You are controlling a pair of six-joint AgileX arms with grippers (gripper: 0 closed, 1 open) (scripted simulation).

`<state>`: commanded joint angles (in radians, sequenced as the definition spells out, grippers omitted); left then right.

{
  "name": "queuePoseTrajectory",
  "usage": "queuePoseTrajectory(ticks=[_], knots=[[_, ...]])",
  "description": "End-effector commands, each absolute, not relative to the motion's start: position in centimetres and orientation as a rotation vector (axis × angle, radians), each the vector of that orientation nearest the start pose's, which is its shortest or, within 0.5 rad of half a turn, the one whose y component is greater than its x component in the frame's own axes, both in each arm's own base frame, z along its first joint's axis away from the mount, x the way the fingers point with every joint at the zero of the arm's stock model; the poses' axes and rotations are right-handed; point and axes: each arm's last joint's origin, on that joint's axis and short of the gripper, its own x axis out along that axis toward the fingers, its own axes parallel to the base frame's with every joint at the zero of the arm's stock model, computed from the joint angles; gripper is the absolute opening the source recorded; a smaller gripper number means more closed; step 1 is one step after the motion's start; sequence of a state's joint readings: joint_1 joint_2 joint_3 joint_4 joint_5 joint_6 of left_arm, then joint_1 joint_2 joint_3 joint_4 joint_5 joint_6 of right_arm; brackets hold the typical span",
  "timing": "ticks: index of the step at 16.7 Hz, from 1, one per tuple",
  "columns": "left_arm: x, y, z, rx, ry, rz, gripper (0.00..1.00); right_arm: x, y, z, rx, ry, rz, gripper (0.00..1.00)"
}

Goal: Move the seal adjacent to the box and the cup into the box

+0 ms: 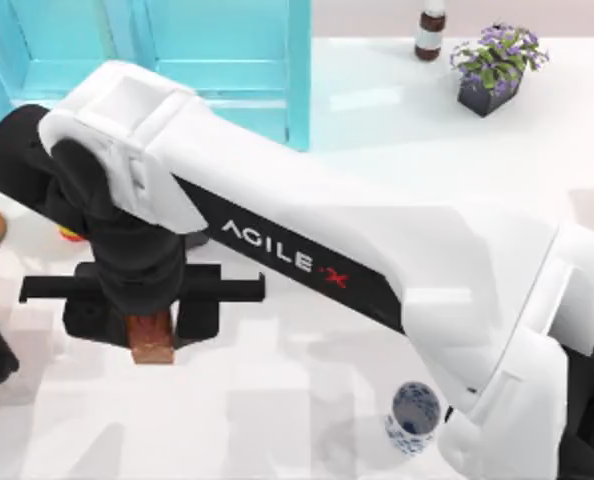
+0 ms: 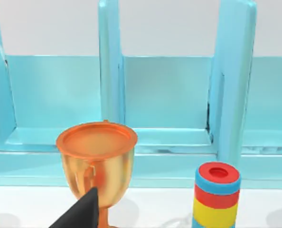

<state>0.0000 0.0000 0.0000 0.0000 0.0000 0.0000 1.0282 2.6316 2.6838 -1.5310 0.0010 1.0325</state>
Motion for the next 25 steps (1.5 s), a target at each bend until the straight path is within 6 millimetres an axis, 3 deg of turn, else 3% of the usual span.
queuePoseTrajectory(ticks=[5, 12, 20, 22, 25], knots=[[10.6, -0.1, 16.0, 0.000, 0.000, 0.000, 1.00, 25.0, 40.4, 22.1, 0.053, 1.535, 0.064, 0.00], [10.6, -0.1, 16.0, 0.000, 0.000, 0.000, 1.00, 23.5, 35.8, 22.5, 0.044, 1.549, 0.045, 0.00], [10.6, -0.1, 16.0, 0.000, 0.000, 0.000, 1.00, 23.2, 35.4, 22.3, 0.036, 1.555, 0.042, 0.00], [10.6, -0.1, 16.0, 0.000, 0.000, 0.000, 1.00, 24.3, 34.4, 22.5, 0.038, 1.552, 0.044, 0.00], [10.6, -0.1, 16.0, 0.000, 0.000, 0.000, 1.00, 27.9, 30.6, 23.1, 0.036, 1.542, 0.045, 0.00]])
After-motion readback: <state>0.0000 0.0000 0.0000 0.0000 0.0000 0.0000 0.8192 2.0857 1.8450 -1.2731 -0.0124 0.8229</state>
